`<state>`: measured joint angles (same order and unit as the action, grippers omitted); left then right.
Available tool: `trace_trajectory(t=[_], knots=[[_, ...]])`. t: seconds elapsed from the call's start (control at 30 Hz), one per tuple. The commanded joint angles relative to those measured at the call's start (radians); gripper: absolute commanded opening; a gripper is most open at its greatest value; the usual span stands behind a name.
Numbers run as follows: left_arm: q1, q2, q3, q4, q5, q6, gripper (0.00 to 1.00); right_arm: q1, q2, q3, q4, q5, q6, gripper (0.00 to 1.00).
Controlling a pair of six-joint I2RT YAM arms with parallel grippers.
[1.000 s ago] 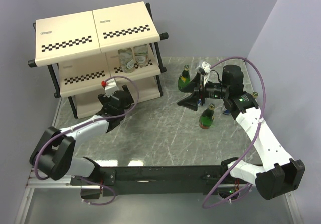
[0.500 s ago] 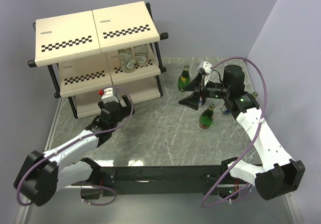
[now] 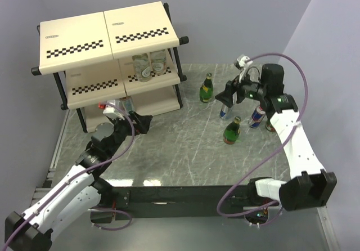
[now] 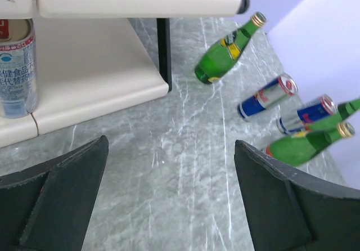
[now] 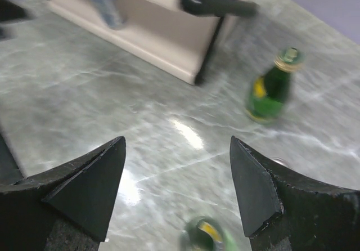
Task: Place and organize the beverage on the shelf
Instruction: Pick up the drink from the center of the board.
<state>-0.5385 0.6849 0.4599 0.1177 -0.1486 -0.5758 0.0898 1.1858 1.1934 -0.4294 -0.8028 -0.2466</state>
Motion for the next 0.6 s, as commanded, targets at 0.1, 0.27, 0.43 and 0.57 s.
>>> trace_trajectory(t=[0.1,0.27,0.43,0.57], knots=[[-0.015,-0.091,-0.029,-0.115,0.058,0.038,1.0,0.001,0.136,0.179,-0.29,0.266,-0.213,0.82],[-0.017,-0.111,-0.058,-0.07,0.104,0.051,0.99,0.001,0.296,0.274,-0.413,0.369,-0.287,0.82],[-0.02,-0.126,-0.113,-0.05,0.09,0.056,0.99,0.007,0.399,0.31,-0.419,0.412,-0.276,0.83],[-0.02,-0.162,-0.193,-0.007,0.112,0.063,1.0,0.008,0.457,0.327,-0.42,0.43,-0.267,0.84]])
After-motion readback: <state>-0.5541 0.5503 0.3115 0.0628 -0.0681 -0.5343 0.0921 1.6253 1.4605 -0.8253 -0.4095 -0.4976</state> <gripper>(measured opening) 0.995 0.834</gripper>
